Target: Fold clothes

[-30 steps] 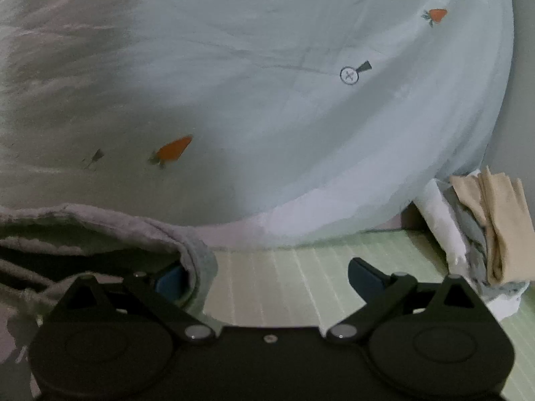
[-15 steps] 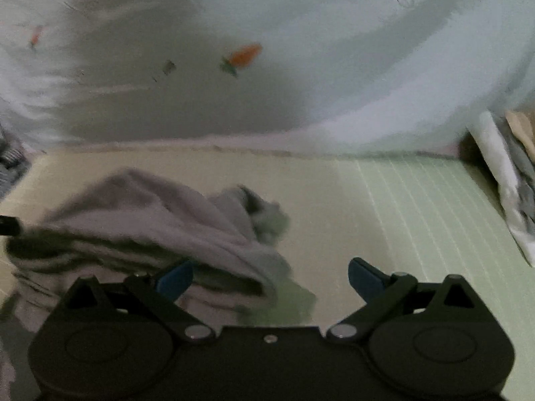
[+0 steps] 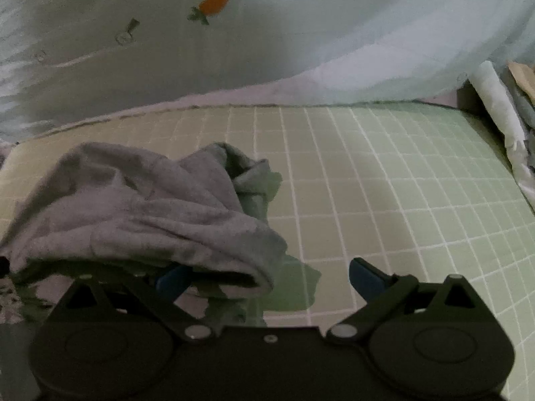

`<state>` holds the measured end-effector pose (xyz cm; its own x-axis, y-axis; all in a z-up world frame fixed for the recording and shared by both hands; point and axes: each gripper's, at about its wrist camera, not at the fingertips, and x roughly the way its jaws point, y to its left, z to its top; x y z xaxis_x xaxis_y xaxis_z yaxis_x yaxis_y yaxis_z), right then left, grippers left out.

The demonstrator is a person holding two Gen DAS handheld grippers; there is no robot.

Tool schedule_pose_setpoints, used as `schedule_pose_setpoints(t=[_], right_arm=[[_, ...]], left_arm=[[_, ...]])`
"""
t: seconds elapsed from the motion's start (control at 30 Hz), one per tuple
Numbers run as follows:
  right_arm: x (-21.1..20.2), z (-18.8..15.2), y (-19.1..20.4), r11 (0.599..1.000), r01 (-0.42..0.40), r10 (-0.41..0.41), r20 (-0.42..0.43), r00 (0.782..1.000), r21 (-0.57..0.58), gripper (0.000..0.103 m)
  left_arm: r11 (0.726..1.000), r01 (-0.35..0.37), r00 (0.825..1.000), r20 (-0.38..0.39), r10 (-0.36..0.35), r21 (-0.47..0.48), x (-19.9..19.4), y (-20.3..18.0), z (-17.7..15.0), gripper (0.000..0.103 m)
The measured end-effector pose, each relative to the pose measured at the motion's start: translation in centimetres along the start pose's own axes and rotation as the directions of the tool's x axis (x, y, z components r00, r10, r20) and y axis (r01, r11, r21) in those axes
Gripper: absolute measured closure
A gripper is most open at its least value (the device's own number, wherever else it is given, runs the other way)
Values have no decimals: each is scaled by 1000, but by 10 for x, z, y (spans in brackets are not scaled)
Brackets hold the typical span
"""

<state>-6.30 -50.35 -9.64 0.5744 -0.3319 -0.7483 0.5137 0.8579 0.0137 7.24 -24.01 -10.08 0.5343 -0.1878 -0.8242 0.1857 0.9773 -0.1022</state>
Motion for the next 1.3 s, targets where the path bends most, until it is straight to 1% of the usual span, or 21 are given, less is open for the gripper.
schedule_pose_setpoints(t=[0.07, 0.13, 0.2, 0.3, 0.4, 0.53, 0.7, 0.83, 0.93, 1.07, 1.2, 1.3], right_arm=[[-10, 0, 0, 1000, -5, 5, 26, 1000, -2, 2], [-23, -1, -1, 1000, -11, 12, 51, 999, -1, 2], [-35, -5, -3, 1000, -15, 15, 61, 998, 4, 2], [-52, -18, -6, 1000, -20, 19, 59, 998, 17, 2], [-61, -34, -7, 999, -27, 26, 35, 999, 30, 2], [-66, -63, -4, 999, -32, 34, -35, 999, 34, 2], [-78, -106, 0, 998, -35, 39, -108, 993, 43, 2], [-91, -135, 1, 999, -35, 40, -152, 988, 37, 2], [-101, -153, 0, 999, -29, 36, -176, 984, 39, 2], [-105, -174, -2, 999, -9, 18, -223, 975, 44, 1], [-113, -186, 3, 1000, -18, 21, -215, 976, 19, 1], [-120, -193, 1, 999, -23, 29, -206, 978, 33, 0]], left_arm=[[1000, 23, 999, 25, -23, -6, -13, 5, 0, 4], [999, 31, 999, 42, -31, -10, -26, 11, -4, 4], [1000, 31, 999, 42, -30, -5, -36, 17, -13, 4], [1000, 24, 1000, 14, -24, 12, -45, 29, -26, 4], [999, 25, 999, -29, -25, 26, -52, 44, -47, 4], [999, 17, 995, -94, -14, 32, -57, 64, -77, 4], [999, 11, 984, -178, -4, 39, -57, 83, -114, 4], [998, 38, 975, -219, -24, 57, -59, 89, -136, 4], [993, 85, 965, -253, -62, 81, -60, 88, -150, 4], [981, 103, 966, -251, -60, 162, -64, 78, -168, 3], [974, 118, 965, -253, -66, 193, -68, 73, -179, 1], [967, 137, 962, -263, -78, 215, -72, 69, -188, 0]])
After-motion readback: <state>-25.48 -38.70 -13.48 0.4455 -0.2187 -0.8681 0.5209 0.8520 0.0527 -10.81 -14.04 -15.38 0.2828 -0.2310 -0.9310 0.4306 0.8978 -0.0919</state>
